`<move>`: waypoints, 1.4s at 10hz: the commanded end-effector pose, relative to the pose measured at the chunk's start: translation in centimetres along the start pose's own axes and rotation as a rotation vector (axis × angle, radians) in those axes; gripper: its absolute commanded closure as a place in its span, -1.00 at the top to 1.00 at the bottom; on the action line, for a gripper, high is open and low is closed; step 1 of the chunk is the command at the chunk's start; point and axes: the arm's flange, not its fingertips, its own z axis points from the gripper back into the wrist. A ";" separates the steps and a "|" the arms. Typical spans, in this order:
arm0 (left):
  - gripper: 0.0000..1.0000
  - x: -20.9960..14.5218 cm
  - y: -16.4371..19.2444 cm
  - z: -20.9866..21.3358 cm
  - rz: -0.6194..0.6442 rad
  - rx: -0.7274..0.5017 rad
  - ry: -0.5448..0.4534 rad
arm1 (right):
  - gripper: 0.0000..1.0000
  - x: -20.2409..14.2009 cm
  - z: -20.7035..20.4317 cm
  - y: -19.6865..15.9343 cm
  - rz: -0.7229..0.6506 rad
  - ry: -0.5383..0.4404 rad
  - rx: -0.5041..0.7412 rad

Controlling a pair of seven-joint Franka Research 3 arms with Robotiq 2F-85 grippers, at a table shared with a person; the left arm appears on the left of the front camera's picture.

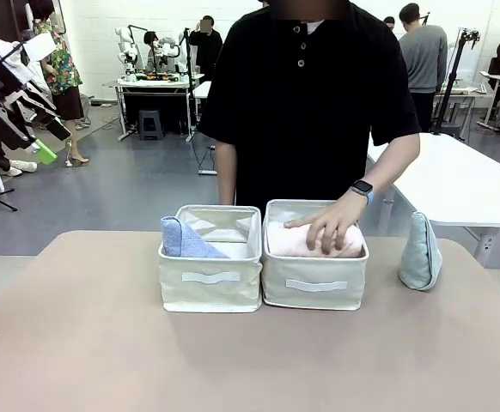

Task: Sort the towels based on their folding style.
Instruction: Pick up one triangle-folded towel and place it in the left Fabric basket.

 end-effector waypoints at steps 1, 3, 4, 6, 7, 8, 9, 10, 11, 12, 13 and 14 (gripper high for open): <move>1.00 0.0 0.0 0.0 -0.016 0.007 -0.004 | 1.00 -2.1 1.6 -0.2 -0.014 -0.049 -0.010; 1.00 0.0 0.0 0.0 -0.016 0.007 -0.004 | 1.00 -2.4 1.9 0.5 -0.015 -0.045 -0.011; 1.00 0.0 0.0 0.0 -0.016 0.007 -0.004 | 1.00 -2.4 1.9 0.5 -0.015 -0.045 -0.011; 1.00 -0.8 0.3 2.9 -0.058 -0.042 -0.186 | 1.00 -2.4 1.9 0.5 -0.015 -0.045 -0.011; 1.00 -3.0 1.0 5.7 -0.091 -0.102 -0.380 | 1.00 -2.4 1.9 0.5 -0.015 -0.045 -0.011; 1.00 -5.9 1.9 7.7 -0.120 -0.153 -0.527 | 1.00 -2.4 1.9 0.5 -0.015 -0.045 -0.011; 1.00 -9.0 2.5 8.6 -0.144 -0.174 -0.617 | 1.00 -2.4 1.9 0.5 -0.015 -0.045 -0.011; 1.00 -11.4 3.3 8.2 -0.123 -0.152 -0.600 | 1.00 -2.4 1.9 0.5 -0.015 -0.045 -0.011; 1.00 -13.6 4.1 7.7 -0.055 -0.148 -0.615 | 1.00 -2.4 1.9 0.5 -0.015 -0.045 -0.011; 1.00 -15.2 4.3 7.6 0.005 -0.148 -0.640 | 1.00 -2.4 1.9 0.5 -0.015 -0.045 -0.011; 1.00 -16.1 4.1 7.8 0.044 -0.141 -0.632 | 1.00 -2.4 1.9 0.5 -0.015 -0.045 -0.011; 1.00 -16.4 3.9 8.0 0.081 -0.140 -0.629 | 1.00 -2.4 1.9 0.5 -0.015 -0.045 -0.011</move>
